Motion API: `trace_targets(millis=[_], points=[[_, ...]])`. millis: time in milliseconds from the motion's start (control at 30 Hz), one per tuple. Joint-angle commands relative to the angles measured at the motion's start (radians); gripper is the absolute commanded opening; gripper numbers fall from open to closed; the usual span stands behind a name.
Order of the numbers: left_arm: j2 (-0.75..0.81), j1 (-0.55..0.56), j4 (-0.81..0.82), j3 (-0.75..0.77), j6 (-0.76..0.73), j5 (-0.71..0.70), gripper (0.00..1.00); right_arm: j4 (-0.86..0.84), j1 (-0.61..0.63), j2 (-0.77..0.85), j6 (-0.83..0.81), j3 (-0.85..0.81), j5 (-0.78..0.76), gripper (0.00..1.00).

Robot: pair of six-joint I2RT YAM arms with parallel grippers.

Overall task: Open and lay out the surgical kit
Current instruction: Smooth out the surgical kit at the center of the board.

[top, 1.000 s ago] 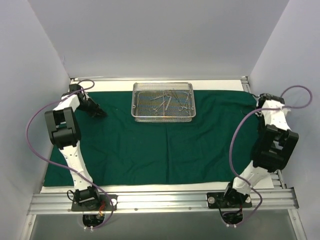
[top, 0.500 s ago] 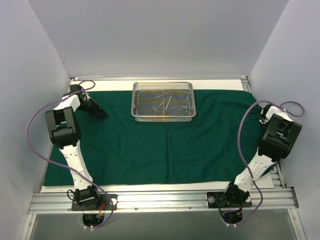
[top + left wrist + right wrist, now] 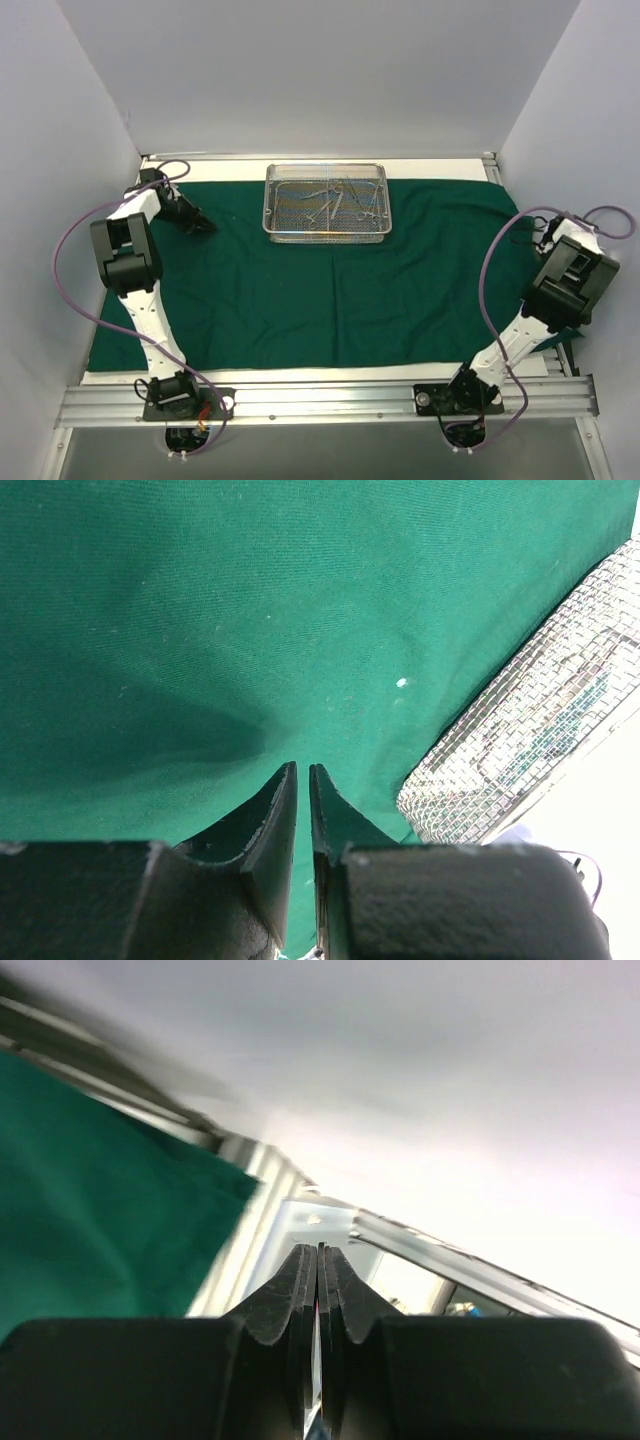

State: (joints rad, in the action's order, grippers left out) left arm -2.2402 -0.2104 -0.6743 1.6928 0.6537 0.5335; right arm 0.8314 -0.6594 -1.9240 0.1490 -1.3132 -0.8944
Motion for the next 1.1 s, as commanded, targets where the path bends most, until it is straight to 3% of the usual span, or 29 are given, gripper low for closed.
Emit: trace_targets(millis=[0, 100, 233, 433, 667, 900, 1067], points=[[0.014, 0.000, 0.050, 0.025, 0.017, 0.020, 0.19, 0.022, 0.000, 0.143, -0.042, 0.020, -0.132, 0.00], [0.007, 0.002, 0.025, 0.054, 0.004, 0.016, 0.19, 0.012, 0.029, 0.140, -0.072, 0.009, -0.155, 0.00], [0.011, 0.003, 0.036, 0.048, 0.011, 0.019, 0.19, -0.070, 0.150, 0.135, -0.138, 0.020, -0.056, 0.00], [0.016, 0.006, 0.028, 0.031, -0.002, 0.019, 0.19, -0.139, 0.268, -0.001, -0.215, 0.043, -0.018, 0.00], [0.062, 0.000, 0.038, -0.034, -0.014, 0.019, 0.19, -0.282, 0.212, 0.051, -0.425, 0.282, 0.026, 0.00], [0.090, -0.009, 0.048, -0.082, -0.029, 0.013, 0.19, -0.422, -0.017, 0.161, -0.598, 0.503, 0.060, 0.00], [0.073, -0.015, 0.065, -0.096, -0.025, 0.019, 0.16, -0.419, 0.018, 0.243, -0.615, 0.563, 0.068, 0.00]])
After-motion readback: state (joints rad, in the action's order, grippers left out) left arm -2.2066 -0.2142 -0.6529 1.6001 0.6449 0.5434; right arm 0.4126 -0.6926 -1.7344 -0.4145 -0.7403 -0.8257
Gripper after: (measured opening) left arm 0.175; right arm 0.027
